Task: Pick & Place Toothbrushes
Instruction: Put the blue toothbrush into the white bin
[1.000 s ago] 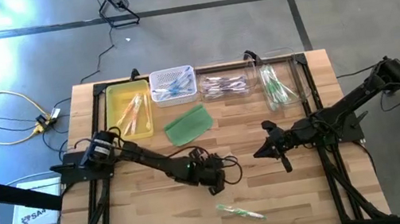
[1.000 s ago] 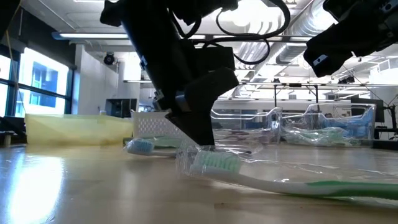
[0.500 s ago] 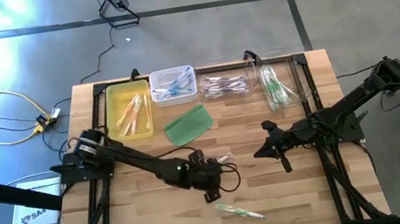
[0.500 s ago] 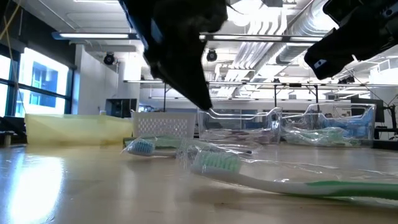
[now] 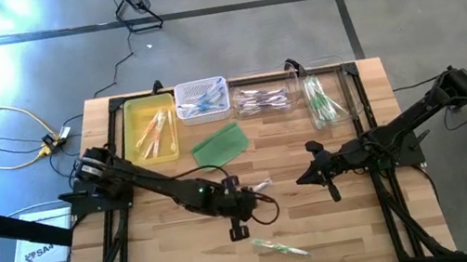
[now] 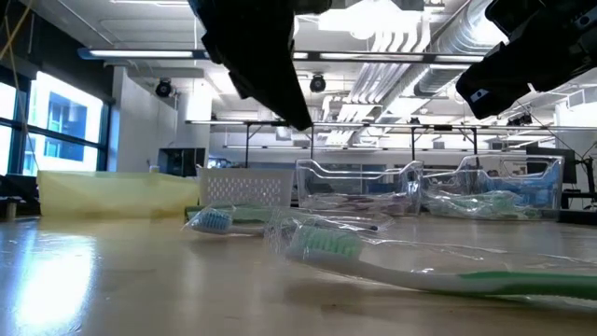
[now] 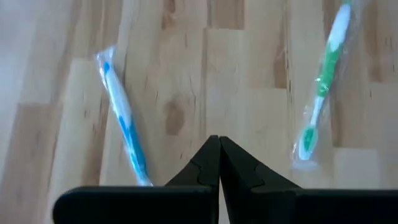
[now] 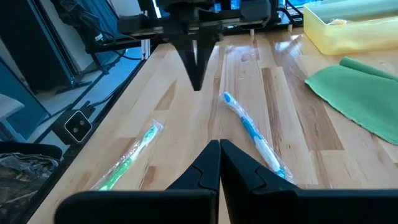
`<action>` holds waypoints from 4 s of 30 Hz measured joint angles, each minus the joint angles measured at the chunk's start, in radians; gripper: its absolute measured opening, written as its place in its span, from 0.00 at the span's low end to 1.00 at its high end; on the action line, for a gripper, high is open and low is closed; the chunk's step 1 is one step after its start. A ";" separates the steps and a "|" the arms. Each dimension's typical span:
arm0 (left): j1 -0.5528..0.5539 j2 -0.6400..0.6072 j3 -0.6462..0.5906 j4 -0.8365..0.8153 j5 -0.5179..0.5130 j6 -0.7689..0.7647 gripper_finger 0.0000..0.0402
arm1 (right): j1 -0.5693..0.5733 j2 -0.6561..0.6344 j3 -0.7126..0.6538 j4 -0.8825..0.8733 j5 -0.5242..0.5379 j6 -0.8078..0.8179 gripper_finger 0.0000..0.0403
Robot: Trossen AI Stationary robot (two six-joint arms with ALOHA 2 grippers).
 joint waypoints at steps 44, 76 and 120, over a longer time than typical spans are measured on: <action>0.094 0.059 0.000 -0.083 -0.054 -0.008 0.31 | 0.000 0.000 -0.001 -0.006 0.045 0.001 0.01; 0.164 0.188 0.003 -0.017 0.106 -0.027 0.31 | 0.000 0.000 -0.002 -0.035 0.045 0.000 0.01; 0.303 -0.169 -0.002 -0.160 -0.088 0.344 0.02 | 0.039 -0.007 0.000 0.027 -0.055 -0.026 0.01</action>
